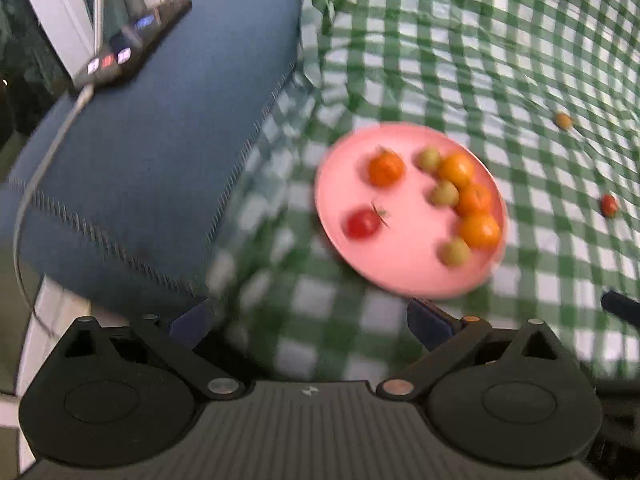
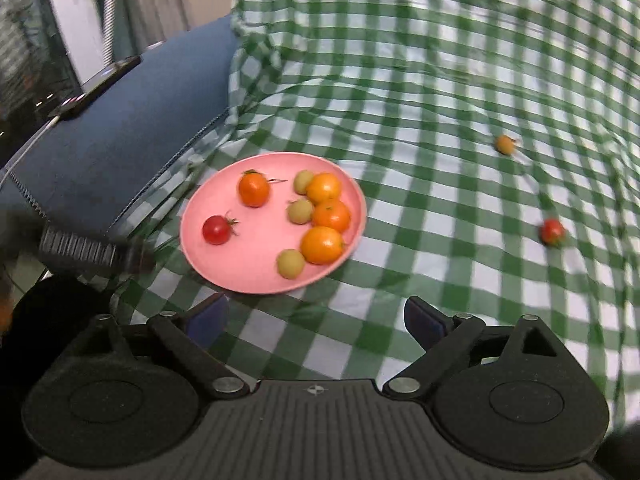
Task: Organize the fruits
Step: 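Lift both tools away from the plate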
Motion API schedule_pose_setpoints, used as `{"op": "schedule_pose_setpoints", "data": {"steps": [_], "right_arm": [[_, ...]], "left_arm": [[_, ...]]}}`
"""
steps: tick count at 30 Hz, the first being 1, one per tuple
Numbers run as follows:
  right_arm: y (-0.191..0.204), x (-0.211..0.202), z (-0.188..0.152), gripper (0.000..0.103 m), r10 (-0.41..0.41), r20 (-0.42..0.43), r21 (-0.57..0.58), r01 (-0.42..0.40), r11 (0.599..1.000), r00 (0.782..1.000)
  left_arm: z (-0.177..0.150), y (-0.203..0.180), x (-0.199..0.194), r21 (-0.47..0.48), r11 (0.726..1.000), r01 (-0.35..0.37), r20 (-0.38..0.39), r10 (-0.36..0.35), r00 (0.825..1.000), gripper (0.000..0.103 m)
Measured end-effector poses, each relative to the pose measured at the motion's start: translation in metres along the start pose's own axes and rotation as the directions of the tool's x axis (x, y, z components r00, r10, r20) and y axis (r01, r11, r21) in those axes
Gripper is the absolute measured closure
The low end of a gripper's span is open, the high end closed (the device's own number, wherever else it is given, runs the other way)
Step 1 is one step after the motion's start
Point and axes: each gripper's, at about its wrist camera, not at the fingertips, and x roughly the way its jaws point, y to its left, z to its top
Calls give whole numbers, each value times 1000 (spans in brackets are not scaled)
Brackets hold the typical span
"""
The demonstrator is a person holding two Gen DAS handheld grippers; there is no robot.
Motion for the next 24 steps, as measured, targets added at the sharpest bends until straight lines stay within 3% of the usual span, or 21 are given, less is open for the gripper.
{"op": "schedule_pose_setpoints", "data": {"steps": [2,10,24], "right_arm": [[1,-12,-1,8,-27,32,6,27,1000,999],[7,-61,-8,5,-80,167,-17,84,996,983],[6,-102,-22,1,-70,262,-6,74,997,963]], "left_arm": [[-10,-6,-8,15,1000,4,-7,-4,1000,0],[-30,-5,-50,-15,1000,-24,82,25,996,0],[-47,-2,-89,-26,998,-56,167,60,984,0]]}}
